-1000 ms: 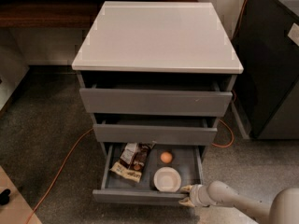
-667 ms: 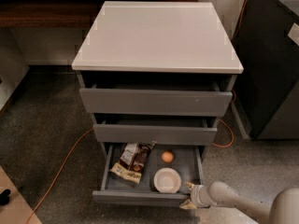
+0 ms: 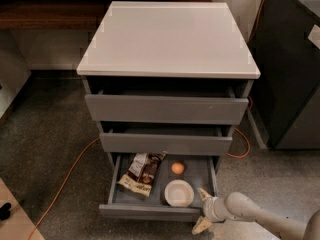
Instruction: Pick orange from bottom drawer and place on counter
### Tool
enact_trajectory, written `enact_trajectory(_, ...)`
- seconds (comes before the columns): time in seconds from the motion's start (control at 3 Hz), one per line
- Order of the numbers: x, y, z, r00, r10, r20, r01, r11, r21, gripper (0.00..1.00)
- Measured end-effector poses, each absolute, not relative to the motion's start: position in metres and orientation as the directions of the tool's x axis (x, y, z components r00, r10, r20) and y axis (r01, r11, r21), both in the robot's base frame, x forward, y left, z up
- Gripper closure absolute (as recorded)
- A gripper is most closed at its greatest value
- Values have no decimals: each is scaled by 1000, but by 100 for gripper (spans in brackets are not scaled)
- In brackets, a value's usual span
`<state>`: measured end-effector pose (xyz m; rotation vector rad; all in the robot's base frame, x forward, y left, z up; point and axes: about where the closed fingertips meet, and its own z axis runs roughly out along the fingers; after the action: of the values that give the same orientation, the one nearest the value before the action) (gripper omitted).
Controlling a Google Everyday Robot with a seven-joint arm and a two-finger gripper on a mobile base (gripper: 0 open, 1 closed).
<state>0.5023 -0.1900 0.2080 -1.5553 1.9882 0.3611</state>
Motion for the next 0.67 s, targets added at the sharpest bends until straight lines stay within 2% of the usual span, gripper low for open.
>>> enact_trajectory(0.67,545,-175,237,-141,-776,-614,-959,261,-109,3)
